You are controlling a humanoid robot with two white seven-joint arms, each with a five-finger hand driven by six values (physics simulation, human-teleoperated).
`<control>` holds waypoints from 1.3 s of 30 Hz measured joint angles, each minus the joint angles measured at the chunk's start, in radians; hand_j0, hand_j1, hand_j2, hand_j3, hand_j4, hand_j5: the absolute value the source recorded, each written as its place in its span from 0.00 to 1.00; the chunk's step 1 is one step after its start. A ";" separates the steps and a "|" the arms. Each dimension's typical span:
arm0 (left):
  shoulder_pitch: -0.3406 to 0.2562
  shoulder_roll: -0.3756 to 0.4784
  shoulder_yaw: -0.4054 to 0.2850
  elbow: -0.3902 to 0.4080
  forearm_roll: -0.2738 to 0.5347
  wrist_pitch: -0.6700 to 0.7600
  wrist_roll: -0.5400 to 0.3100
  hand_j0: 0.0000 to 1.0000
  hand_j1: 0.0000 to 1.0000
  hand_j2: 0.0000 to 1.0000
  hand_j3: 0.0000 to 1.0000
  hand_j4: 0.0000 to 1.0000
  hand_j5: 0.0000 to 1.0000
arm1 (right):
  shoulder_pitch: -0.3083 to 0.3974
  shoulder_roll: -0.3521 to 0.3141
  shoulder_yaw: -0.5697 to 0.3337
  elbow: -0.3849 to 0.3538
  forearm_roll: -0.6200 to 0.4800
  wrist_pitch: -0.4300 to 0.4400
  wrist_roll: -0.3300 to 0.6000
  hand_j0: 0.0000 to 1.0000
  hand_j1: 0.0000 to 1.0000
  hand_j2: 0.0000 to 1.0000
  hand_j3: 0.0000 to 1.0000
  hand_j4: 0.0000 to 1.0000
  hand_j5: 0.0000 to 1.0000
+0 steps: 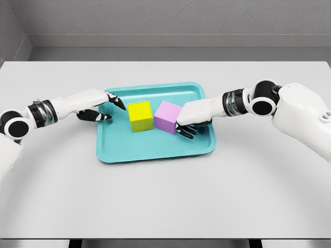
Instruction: Push two cubes
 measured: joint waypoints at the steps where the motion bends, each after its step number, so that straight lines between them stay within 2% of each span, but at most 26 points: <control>1: 0.000 -0.001 0.000 0.002 0.000 0.000 0.000 0.64 0.64 0.64 0.64 0.64 0.64 | -0.002 0.000 -0.001 0.002 0.000 0.000 0.000 0.10 0.10 0.10 0.10 0.10 0.10; 9: -0.028 -0.031 -0.014 0.032 0.000 0.000 0.000 0.64 0.64 0.64 0.64 0.64 0.64 | -0.005 0.001 -0.005 0.063 0.002 0.000 0.000 0.10 0.10 0.10 0.10 0.10 0.10; 14: -0.029 -0.038 -0.021 0.042 0.000 0.000 0.000 0.64 0.64 0.64 0.64 0.64 0.64 | -0.009 0.034 -0.012 0.137 0.002 0.000 0.000 0.10 0.10 0.10 0.10 0.10 0.10; 20: -0.037 -0.041 -0.023 0.046 0.000 0.000 0.000 0.64 0.64 0.64 0.64 0.64 0.64 | -0.011 0.070 -0.029 0.185 0.003 0.000 0.000 0.10 0.10 0.10 0.10 0.10 0.10; 39: -0.058 -0.063 -0.021 0.069 0.006 0.009 0.002 0.64 0.64 0.64 0.64 0.64 0.64 | -0.040 0.099 -0.050 0.204 0.037 -0.005 0.004 0.10 0.10 0.10 0.10 0.10 0.10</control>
